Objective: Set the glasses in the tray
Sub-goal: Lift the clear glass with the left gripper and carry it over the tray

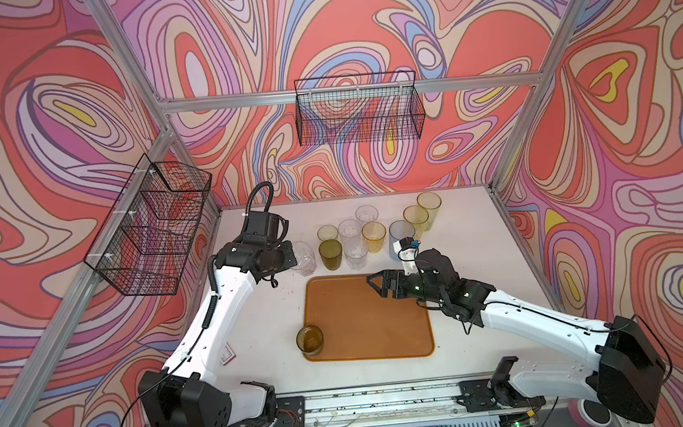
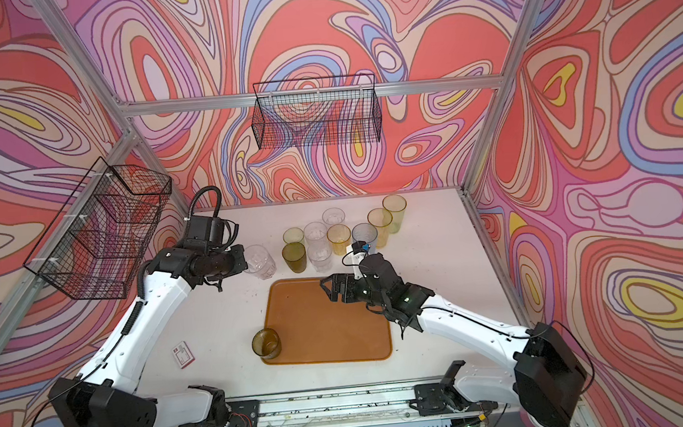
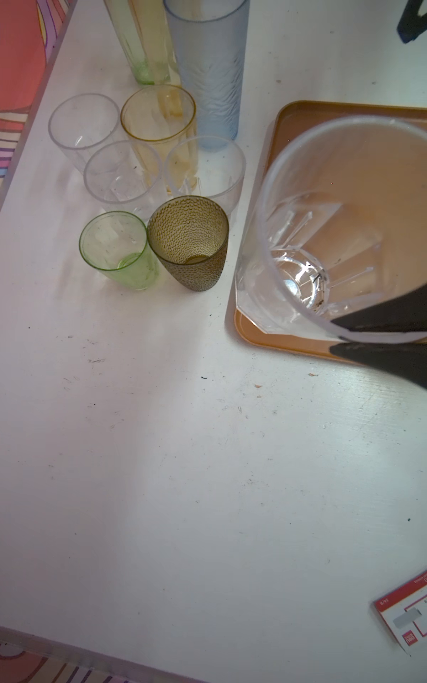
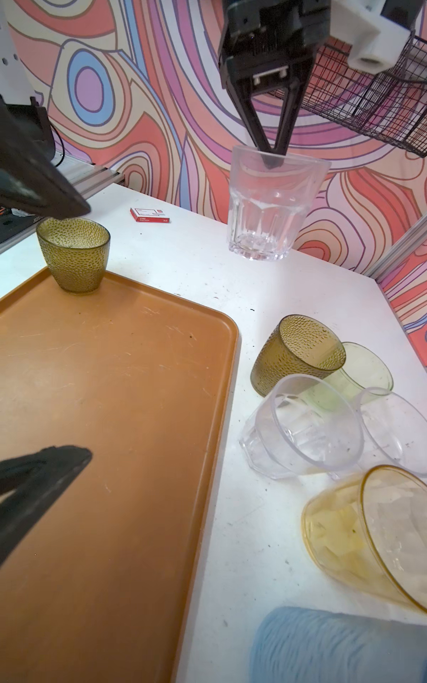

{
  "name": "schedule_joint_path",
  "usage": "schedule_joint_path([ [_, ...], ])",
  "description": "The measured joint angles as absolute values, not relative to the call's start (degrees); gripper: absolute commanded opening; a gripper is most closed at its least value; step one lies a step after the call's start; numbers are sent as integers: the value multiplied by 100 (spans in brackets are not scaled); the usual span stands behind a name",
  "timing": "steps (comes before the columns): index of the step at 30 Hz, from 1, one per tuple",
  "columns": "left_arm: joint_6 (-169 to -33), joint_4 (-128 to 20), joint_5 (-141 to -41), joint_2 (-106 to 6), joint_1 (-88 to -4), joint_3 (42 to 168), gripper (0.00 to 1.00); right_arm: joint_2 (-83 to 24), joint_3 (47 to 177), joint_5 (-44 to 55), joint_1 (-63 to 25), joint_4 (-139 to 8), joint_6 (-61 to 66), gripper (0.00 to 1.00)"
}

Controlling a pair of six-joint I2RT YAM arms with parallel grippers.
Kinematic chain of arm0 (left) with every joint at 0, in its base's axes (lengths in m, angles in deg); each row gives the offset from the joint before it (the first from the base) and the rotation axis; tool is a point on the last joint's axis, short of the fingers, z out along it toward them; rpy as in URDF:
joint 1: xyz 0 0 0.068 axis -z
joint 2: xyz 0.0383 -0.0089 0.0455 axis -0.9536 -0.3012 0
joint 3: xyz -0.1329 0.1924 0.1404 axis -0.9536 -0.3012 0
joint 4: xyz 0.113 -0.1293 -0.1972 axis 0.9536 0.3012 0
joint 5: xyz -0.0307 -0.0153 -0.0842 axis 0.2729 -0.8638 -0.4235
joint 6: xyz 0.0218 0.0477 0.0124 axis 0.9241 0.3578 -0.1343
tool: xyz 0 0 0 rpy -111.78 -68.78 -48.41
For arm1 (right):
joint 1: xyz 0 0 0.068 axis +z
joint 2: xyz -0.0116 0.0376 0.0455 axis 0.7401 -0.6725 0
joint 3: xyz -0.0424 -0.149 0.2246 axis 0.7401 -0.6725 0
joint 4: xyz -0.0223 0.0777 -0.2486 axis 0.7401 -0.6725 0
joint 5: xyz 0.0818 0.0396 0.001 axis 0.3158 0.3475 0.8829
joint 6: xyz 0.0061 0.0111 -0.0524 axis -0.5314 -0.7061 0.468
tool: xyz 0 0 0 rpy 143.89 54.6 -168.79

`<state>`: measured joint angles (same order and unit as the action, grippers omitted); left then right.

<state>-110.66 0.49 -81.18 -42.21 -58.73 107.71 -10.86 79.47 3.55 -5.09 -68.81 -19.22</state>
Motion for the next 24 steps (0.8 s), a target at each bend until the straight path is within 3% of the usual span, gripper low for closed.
schedule_joint_path([
  [15, -11134, 195, -8166, -3828, -5539, 9455, 0, -1042, 7722, 530, -509, -6899, -1734, 98],
  [24, -11134, 90, -8142, -3863, -5526, 9339, 0, -1042, 7392, 560, -509, -6573, -2093, 98],
])
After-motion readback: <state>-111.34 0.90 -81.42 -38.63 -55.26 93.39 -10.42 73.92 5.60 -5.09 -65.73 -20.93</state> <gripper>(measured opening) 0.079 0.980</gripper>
